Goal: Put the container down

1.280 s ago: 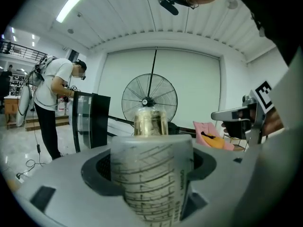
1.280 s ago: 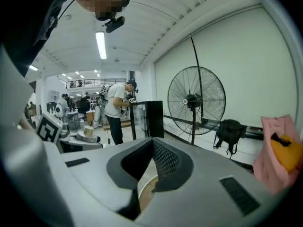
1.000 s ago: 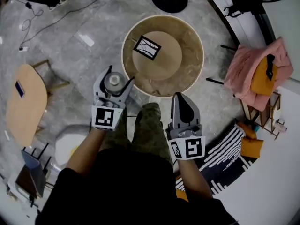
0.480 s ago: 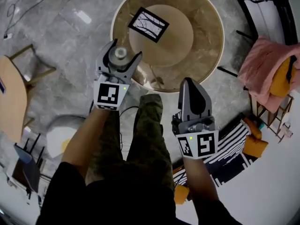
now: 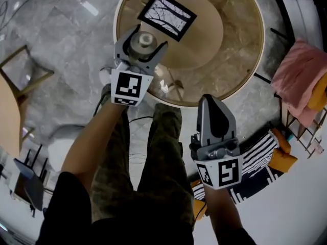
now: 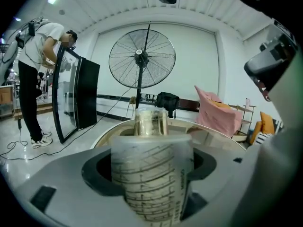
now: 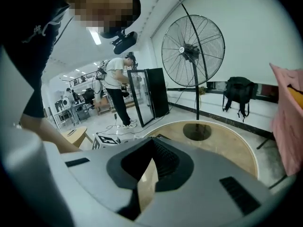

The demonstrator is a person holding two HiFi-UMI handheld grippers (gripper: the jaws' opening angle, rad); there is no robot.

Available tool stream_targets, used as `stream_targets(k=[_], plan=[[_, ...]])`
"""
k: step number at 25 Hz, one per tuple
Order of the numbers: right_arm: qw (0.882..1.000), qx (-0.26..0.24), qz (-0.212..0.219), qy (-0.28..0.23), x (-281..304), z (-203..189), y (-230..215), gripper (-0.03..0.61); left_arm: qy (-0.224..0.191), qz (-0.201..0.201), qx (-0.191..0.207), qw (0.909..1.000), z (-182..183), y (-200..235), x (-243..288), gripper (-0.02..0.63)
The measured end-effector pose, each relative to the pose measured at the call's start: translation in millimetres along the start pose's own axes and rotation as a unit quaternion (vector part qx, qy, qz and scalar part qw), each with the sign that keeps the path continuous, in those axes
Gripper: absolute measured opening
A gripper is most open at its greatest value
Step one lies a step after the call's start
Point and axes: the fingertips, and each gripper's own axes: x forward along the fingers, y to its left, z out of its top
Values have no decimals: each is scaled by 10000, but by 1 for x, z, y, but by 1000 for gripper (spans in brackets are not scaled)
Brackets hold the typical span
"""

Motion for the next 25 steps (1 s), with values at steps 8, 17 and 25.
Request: stream_targets(k=[8, 17, 25], plan=[[9991, 197, -313, 214, -1, -28, -33, 21, 378, 12, 65, 9993, -31, -9, 29, 351], [9987, 394, -300, 92, 2, -24, -32, 21, 332, 157, 379, 9986, -37, -15, 31, 350], [9990, 361, -244, 53, 3, -20, -36, 21, 651, 160, 540, 9963, -49, -14, 26, 350]])
